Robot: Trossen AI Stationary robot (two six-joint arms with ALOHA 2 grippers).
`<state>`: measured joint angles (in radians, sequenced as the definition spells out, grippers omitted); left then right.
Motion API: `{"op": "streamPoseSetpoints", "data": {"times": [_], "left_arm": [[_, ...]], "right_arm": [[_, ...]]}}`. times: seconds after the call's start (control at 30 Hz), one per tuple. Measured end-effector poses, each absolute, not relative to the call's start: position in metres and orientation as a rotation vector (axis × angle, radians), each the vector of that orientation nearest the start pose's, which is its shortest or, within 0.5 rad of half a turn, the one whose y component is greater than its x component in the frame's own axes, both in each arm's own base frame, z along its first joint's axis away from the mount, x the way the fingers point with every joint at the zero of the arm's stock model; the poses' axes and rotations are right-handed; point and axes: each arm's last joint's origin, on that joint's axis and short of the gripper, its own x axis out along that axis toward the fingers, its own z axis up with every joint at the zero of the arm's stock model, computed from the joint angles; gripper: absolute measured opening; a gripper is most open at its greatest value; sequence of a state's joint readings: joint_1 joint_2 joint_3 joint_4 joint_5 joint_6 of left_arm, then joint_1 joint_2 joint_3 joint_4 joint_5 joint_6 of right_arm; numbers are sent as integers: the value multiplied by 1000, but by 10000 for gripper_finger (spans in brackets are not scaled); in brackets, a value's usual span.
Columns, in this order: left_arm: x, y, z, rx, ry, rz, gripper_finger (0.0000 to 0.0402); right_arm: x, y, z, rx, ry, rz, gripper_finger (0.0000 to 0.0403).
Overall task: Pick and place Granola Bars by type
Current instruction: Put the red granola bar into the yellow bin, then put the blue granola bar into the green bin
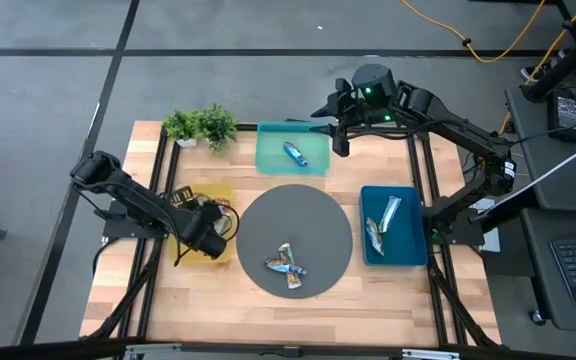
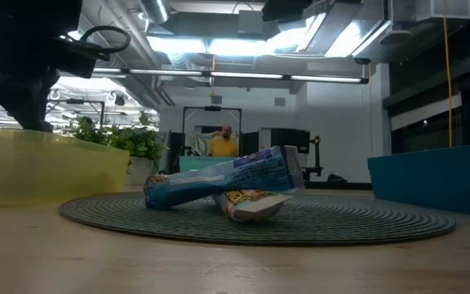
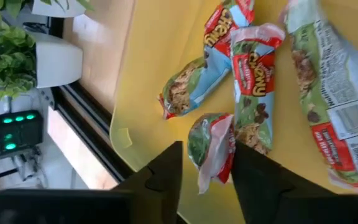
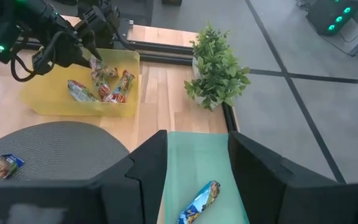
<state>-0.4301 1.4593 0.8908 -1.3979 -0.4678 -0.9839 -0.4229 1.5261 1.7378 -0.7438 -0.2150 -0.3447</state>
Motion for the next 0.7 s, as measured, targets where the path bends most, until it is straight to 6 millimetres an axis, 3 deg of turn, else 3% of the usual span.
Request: {"op": "streamPoseSetpoints", "data": {"times": [0.2,0.37,0.57,0.7], "left_arm": [[178,-68,207,49,1451,810,191],[173,-66,226,-23,1409,868,236],[168,-63,256,-75,1353,899,250],[170,-62,276,-85,1237,872,247]], "right_arm": [[293,-124,428,-163,531,-95,172],[292,-124,428,-160,537,-89,172],[290,-122,424,-185,585,-62,172],[287,-116,418,-185,627,69,172]]}}
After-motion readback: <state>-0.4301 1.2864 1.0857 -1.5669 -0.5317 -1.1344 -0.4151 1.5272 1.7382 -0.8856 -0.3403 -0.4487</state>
